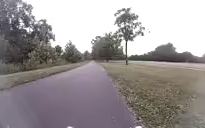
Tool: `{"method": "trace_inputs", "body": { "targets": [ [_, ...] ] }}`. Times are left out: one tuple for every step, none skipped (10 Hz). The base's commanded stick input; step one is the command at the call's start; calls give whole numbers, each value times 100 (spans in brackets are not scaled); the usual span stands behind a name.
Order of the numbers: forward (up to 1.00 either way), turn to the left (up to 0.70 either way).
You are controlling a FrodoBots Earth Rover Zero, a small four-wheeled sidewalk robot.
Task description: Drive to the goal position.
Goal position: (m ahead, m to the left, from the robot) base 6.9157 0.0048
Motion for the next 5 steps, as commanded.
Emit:
{"method": "trace_inputs", "body": {
  "targets": [
    [70, 0],
    [70, 0],
    [70, 0],
    [70, 0],
    [70, 0]
  ]
}}
